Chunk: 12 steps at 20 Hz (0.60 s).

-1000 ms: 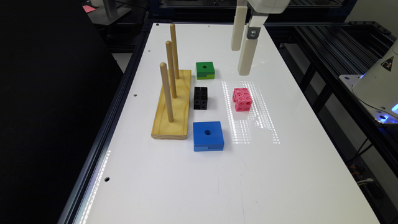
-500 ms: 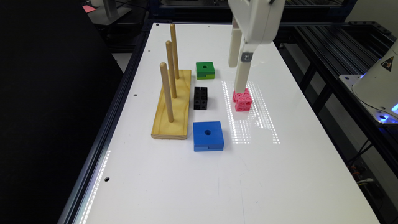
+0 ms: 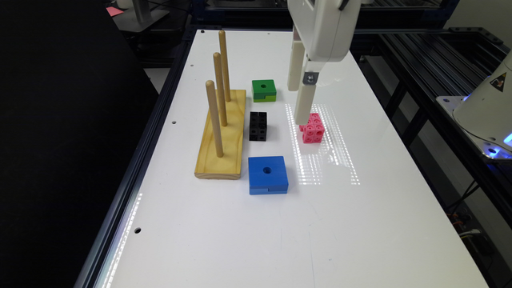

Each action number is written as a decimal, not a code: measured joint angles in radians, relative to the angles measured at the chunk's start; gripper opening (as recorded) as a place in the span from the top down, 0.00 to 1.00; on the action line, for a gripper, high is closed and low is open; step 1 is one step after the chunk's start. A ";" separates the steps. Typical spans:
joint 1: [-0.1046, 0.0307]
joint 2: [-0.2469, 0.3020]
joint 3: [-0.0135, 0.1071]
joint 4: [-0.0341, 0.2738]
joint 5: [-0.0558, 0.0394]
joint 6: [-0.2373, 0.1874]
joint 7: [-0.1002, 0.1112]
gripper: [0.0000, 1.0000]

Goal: Pick up blue block.

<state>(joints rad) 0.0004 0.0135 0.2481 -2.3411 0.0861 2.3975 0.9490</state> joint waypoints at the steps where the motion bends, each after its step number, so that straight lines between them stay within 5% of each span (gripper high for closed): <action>1: 0.000 0.001 0.001 0.002 0.0000 0.000 0.000 0.00; 7: 0.000 0.027 0.003 0.005 -0.0011 0.015 0.002 0.00; 12: 0.000 0.111 0.003 0.006 -0.0200 0.098 0.011 0.00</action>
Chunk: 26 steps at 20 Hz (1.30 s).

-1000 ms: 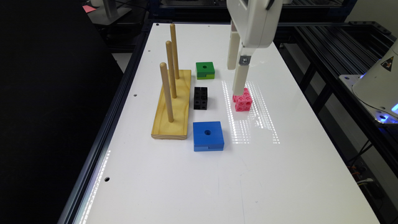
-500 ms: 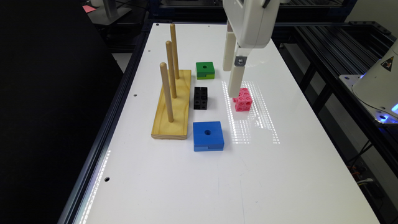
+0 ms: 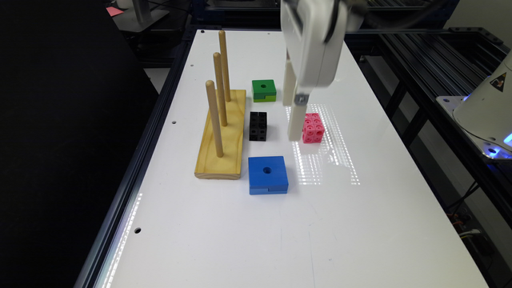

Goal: Pick up blue block.

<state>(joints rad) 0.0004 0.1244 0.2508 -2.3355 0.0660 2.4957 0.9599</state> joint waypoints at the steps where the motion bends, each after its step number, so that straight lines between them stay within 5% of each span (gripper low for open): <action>1: 0.000 0.009 0.000 0.000 -0.0004 0.010 0.000 0.00; 7: 0.000 0.022 0.000 0.003 -0.0005 0.016 0.000 0.00; 14: 0.001 0.099 0.000 0.009 -0.0096 0.090 0.001 0.00; 26: 0.008 0.138 0.001 0.063 -0.0109 0.091 0.005 0.00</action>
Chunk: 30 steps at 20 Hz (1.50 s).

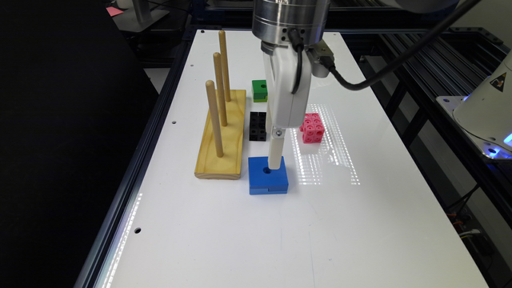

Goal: Pick up blue block.

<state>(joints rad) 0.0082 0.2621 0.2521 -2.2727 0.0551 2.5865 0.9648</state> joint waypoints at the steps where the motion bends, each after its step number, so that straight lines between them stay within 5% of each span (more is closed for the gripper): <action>1: 0.000 0.009 0.000 0.000 -0.0014 0.002 0.000 0.00; 7: 0.000 0.092 -0.002 0.008 -0.0119 0.071 0.000 0.00; 19: 0.013 0.109 -0.002 0.033 -0.0206 0.072 0.018 0.00; 26: 0.013 0.203 -0.010 0.062 -0.0404 0.125 0.020 0.00; 30: 0.015 0.207 -0.011 0.068 -0.0410 0.124 0.021 0.00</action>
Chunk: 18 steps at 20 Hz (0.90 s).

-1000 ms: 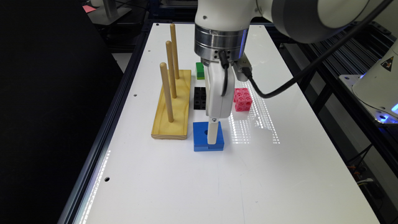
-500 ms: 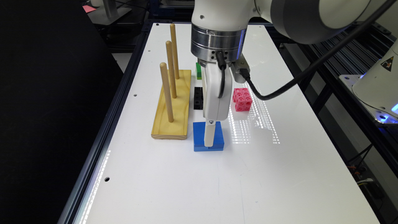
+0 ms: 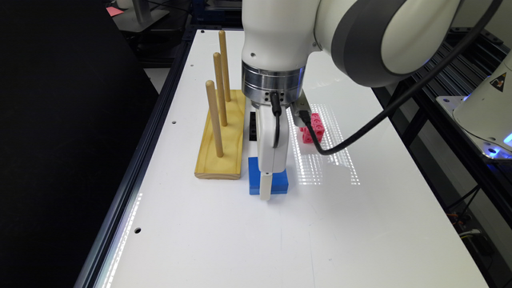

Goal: Pick up blue block.

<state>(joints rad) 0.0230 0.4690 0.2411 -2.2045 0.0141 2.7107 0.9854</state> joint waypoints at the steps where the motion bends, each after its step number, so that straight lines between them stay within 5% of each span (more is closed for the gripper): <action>1: 0.002 0.000 -0.001 -0.001 0.0000 0.000 0.000 1.00; 13: 0.002 -0.006 -0.008 -0.003 -0.0020 -0.009 0.000 1.00; 18: 0.002 -0.063 -0.008 -0.003 -0.0021 -0.071 0.002 1.00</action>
<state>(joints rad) 0.0247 0.4058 0.2326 -2.2078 0.0120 2.6397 0.9876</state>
